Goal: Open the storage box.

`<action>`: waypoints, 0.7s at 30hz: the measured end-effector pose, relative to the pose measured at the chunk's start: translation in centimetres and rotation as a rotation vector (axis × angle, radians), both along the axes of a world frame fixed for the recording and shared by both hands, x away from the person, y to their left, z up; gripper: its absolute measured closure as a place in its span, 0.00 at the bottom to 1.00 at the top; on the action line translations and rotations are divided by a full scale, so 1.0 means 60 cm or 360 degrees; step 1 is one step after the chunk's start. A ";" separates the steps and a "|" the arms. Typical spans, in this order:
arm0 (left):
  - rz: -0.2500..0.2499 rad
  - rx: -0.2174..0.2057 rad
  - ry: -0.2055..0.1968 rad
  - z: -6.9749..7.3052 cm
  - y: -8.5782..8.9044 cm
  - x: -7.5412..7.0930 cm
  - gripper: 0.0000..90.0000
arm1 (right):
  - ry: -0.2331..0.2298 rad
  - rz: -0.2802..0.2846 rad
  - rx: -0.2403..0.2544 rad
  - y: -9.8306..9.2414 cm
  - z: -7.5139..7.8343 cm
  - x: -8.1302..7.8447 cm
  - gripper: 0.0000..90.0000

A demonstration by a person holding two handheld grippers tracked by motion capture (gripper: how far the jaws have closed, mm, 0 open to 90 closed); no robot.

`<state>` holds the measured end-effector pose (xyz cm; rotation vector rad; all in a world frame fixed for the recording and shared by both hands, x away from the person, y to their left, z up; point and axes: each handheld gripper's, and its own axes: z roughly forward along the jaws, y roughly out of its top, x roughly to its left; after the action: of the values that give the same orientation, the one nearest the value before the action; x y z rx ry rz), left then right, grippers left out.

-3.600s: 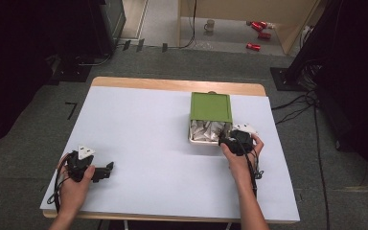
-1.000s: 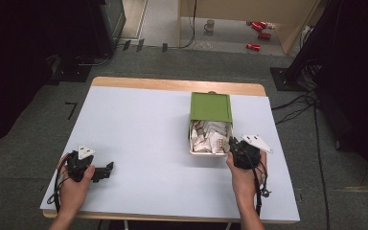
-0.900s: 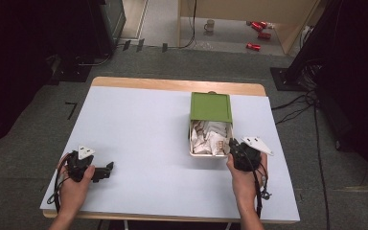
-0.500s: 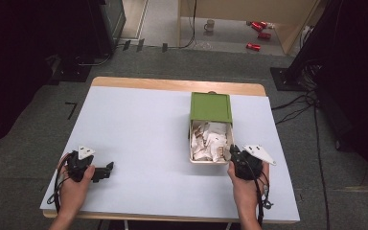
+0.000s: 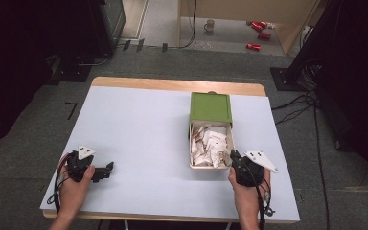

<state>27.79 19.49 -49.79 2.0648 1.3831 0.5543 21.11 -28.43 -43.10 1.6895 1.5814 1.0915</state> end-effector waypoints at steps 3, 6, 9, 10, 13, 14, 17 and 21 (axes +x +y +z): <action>0.0000 0.0000 0.0000 0.000 0.000 0.000 0.00 | -0.0001 0.0004 -0.0002 0.000 0.001 -0.004 1.00; 0.0000 0.0000 0.0001 0.000 0.000 0.000 0.00 | 0.0002 -0.0003 0.0007 -0.002 0.001 -0.011 1.00; 0.0000 0.0000 0.0000 0.000 0.000 0.000 0.00 | -0.0003 -0.0001 0.0002 -0.002 -0.002 -0.017 1.00; 0.0000 0.0000 0.0001 0.000 0.000 0.000 0.00 | -0.0002 -0.0002 0.0003 0.000 -0.003 -0.018 1.00; 0.0000 0.0000 0.0000 0.000 0.000 0.000 0.00 | -0.0006 -0.0003 0.0015 -0.002 -0.006 -0.019 0.99; 0.0000 0.0000 0.0001 0.000 0.000 0.000 0.00 | -0.0008 0.0003 0.0027 -0.002 -0.006 -0.019 0.98; -0.0001 0.0002 0.0001 0.000 0.000 0.000 0.00 | -0.0085 0.0028 0.0083 -0.006 -0.002 -0.019 0.84; -0.0001 0.0002 0.0000 0.000 0.000 0.000 0.00 | -0.0125 0.0044 0.0057 -0.005 0.011 -0.018 0.76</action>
<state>27.80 19.49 -49.79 2.0659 1.3825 0.5550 20.01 -28.75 -42.46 1.6316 1.5490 1.1920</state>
